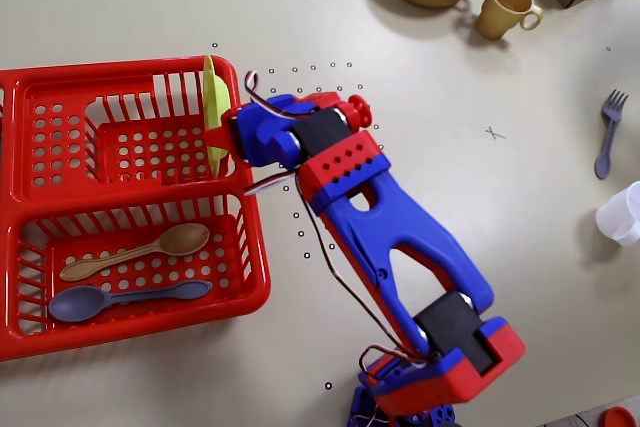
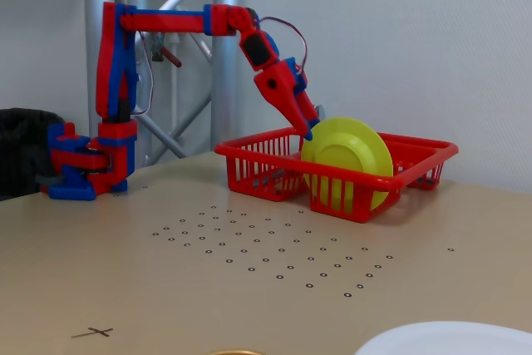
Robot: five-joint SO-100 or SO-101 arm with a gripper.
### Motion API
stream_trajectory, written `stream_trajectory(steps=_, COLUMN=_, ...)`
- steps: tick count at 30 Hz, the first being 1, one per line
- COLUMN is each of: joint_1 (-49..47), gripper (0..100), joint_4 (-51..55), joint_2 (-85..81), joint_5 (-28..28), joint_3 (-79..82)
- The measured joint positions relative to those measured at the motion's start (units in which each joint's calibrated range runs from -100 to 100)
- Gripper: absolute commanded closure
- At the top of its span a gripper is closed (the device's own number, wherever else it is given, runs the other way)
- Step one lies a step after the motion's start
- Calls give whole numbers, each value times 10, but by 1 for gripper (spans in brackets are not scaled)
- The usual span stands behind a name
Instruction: Grasp the plate, place it on the cross drawn on the table.
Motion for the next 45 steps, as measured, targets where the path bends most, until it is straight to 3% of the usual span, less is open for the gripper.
stream_trajectory(steps=18, joint_1=-24, gripper=75, joint_4=-14, joint_2=159, joint_5=11, joint_3=-137)
stream_trajectory(steps=34, joint_1=-29, gripper=100, joint_4=-15, joint_2=183, joint_5=8, joint_3=-170)
stream_trajectory(steps=45, joint_1=-44, gripper=100, joint_4=-15, joint_2=183, joint_5=8, joint_3=-170)
